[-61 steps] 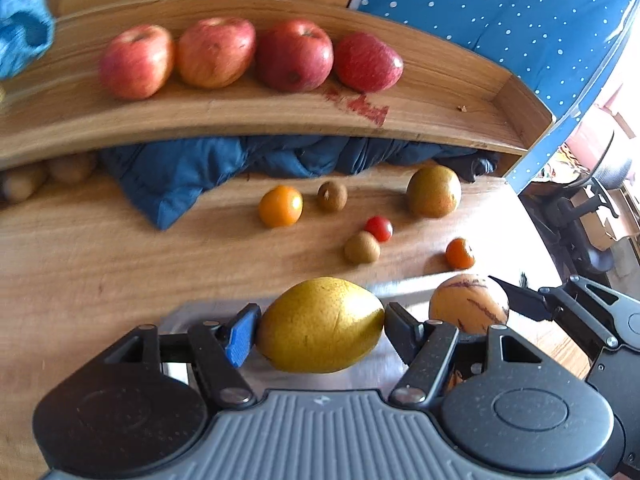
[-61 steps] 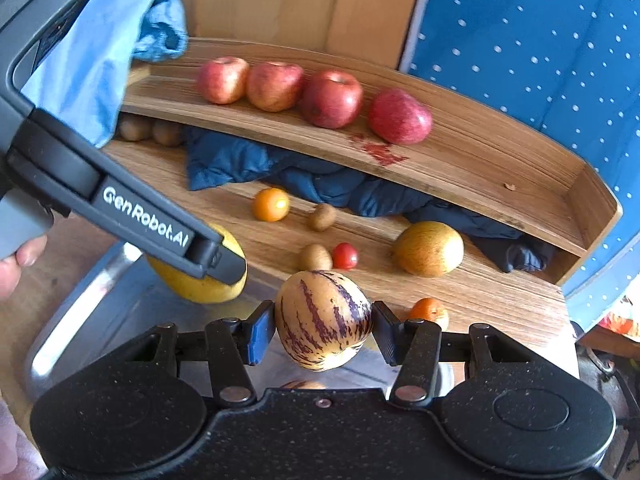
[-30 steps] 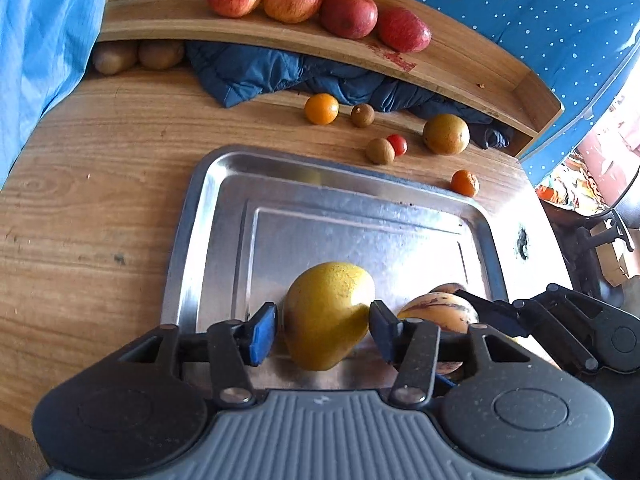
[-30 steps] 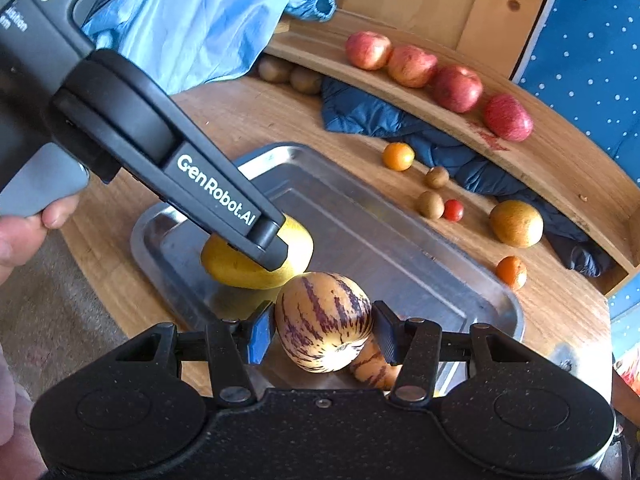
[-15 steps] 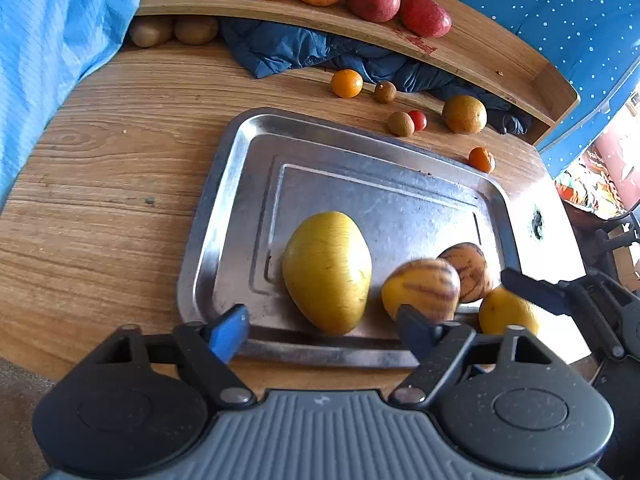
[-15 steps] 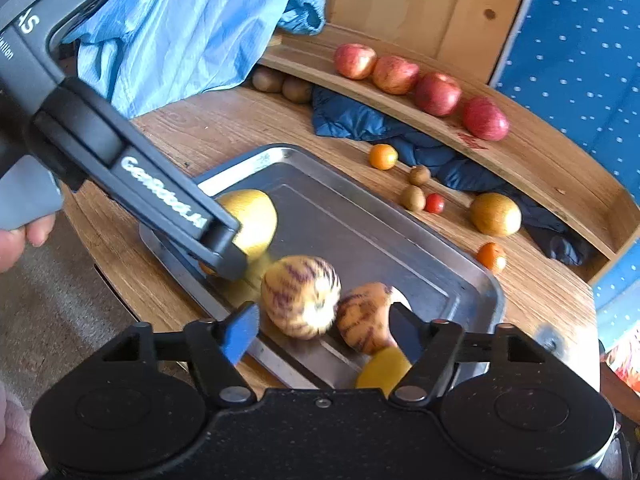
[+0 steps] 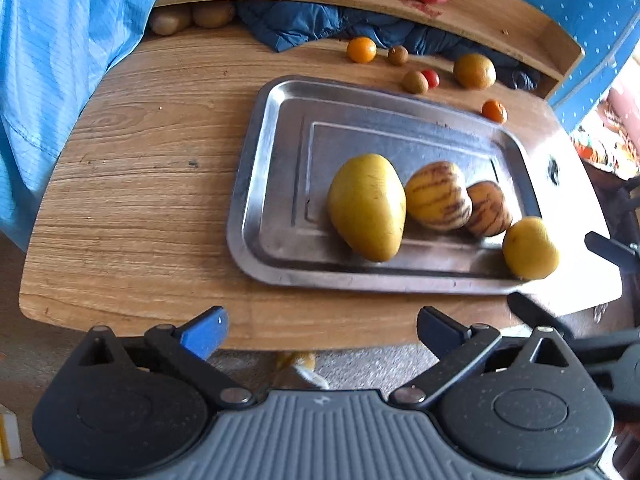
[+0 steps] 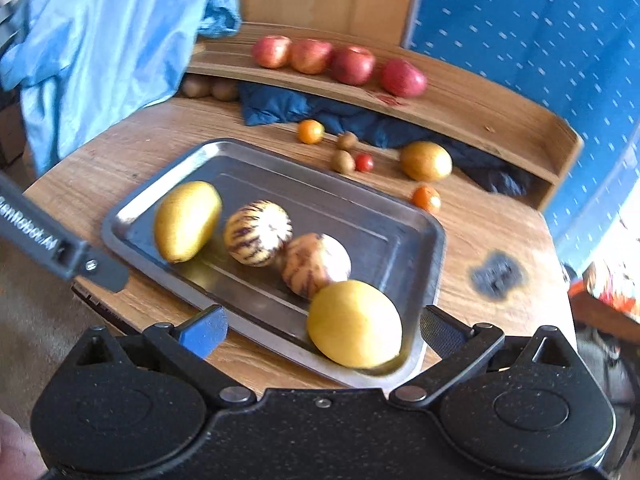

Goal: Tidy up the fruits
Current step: 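Move both open tools back toward the remaining small fruits, then grasp the mandarin with the right tool while the left tool grasps a brown kiwi, then carry the kiwi onto the tray with the left tool while the right tool releases the mandarin there, then move both open tools back toward the remaining fruits on the table, then grasp a small orange with the left tool while the right tool grasps the cherry tomato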

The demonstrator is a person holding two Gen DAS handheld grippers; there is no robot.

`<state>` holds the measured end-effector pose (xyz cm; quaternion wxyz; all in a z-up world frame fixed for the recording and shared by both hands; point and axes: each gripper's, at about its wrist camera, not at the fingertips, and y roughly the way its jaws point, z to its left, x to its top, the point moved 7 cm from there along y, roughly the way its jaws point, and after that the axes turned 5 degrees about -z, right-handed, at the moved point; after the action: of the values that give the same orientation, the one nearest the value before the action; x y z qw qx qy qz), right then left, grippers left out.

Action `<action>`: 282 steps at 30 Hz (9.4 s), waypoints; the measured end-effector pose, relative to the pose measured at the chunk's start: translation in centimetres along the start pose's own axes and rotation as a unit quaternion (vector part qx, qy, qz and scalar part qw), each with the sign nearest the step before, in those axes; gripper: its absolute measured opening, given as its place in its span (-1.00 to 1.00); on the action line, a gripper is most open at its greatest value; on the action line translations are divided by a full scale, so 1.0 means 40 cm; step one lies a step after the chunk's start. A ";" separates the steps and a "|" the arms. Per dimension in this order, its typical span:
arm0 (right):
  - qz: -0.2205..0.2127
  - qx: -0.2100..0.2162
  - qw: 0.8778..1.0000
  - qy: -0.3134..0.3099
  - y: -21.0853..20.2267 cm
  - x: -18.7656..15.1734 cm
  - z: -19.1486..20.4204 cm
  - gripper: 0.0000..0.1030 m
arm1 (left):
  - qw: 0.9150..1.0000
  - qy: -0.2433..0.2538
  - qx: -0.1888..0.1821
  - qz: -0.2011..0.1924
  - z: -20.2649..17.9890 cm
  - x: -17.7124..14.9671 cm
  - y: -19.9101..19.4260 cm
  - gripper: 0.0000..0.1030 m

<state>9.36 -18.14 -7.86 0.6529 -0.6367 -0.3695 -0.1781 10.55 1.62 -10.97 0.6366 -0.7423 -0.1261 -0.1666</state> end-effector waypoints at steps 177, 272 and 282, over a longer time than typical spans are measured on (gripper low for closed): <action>0.062 0.073 0.994 0.042 0.247 0.182 0.044 0.32 | 0.999 0.024 -0.024 -0.022 0.063 0.299 0.118 0.35; 0.057 -0.044 0.992 0.104 0.482 0.285 -0.167 0.76 | 0.961 0.261 -0.021 -0.091 -0.119 0.562 0.357 0.99; 0.061 -0.025 0.996 0.059 0.524 0.305 -0.136 0.29 | 0.965 0.242 -0.038 -0.091 -0.094 0.572 0.362 0.92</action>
<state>33.57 -17.85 -13.42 0.6672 -0.6626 -0.2863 -0.1839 36.88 -4.93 -14.22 0.6016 -0.6889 -0.0286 -0.4033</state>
